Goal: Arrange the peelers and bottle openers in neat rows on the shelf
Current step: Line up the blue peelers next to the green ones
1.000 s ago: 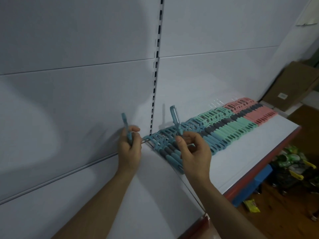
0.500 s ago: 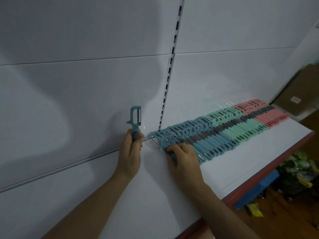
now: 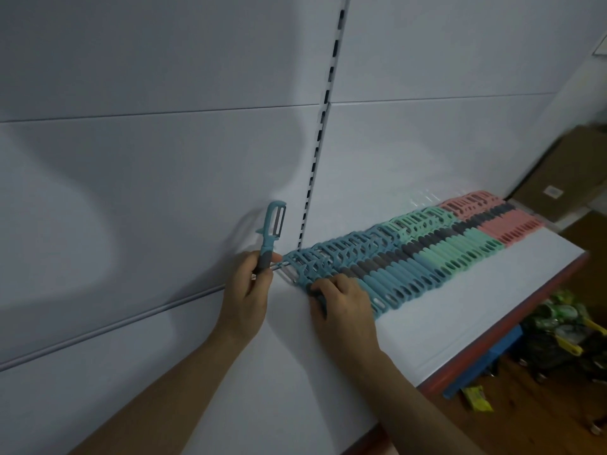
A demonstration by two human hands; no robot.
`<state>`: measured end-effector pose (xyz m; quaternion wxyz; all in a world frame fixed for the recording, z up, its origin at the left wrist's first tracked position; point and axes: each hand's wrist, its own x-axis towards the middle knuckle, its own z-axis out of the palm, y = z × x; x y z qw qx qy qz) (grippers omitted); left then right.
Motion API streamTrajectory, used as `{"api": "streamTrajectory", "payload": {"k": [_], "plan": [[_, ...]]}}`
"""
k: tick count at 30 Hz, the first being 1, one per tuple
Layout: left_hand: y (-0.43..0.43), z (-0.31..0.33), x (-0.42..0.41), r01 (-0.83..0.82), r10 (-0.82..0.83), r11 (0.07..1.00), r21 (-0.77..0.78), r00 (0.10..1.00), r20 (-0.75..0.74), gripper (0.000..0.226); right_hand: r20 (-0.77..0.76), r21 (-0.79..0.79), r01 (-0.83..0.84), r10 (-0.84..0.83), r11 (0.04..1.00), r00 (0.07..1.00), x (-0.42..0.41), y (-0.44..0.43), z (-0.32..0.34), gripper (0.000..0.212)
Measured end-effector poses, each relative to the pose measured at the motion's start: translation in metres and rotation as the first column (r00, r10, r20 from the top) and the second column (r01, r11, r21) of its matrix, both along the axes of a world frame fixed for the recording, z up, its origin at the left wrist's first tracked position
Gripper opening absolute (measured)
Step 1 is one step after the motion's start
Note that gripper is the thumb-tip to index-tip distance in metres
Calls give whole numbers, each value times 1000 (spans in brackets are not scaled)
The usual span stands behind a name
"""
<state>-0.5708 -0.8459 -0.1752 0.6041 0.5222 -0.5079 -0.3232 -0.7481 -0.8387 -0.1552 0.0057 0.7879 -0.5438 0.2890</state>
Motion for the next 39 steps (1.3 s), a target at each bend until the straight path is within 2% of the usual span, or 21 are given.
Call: {"api": "streamTrajectory", "payload": {"k": [4,6,8,10,11,13,15,16,18,20,22,25,27,31,33,39], "plan": [[0,7,-3,26,-26,1000,-6,999,29,24,34,-11,-1,1,1000,999,0,0,3,11],[2,9,-3,87,-86,996,-16,995,42,21,226,-8,-58,58,998,972,3,2,9,17],[3,10,-2,201,-200,979,-28,979,34,21,462,86,-132,78,988,883,9,1,19,23],[6,10,-5,326,-322,945,-43,944,67,23,604,177,-219,70,960,794,15,-4,28,11],[7,9,-6,352,-347,935,-40,932,102,26,662,192,-273,81,943,745,16,-6,32,12],[9,11,-8,325,-317,945,-27,935,160,23,778,198,-362,79,911,623,17,-7,34,30],[7,17,-3,233,-213,971,-60,948,235,13,856,190,-385,39,903,515,14,-4,35,23],[7,20,3,169,-128,980,-103,939,320,17,864,178,-360,30,916,503,12,-3,35,17],[5,20,17,78,25,982,-173,848,529,12,834,170,-283,15,944,552,4,-5,33,13],[4,15,29,19,88,989,-148,725,683,5,701,158,-187,23,969,713,-8,-6,29,23],[6,9,35,-47,78,997,-62,695,715,13,502,132,-147,62,980,862,-16,-6,25,23],[6,5,33,-29,69,997,-66,657,751,16,226,123,-140,110,982,968,-16,0,18,38],[3,5,33,-13,50,998,-55,657,752,18,106,85,-173,163,981,981,-11,4,15,37],[2,3,34,-16,30,1000,-27,676,736,19,28,-31,-172,173,985,985,-7,4,11,10],[2,3,33,-18,34,999,-29,675,737,17,-20,-63,-134,133,989,991,-4,3,8,6],[3,5,31,31,-11,999,-15,696,718,12,5,-41,-96,97,994,995,-2,0,-3,7]]}}
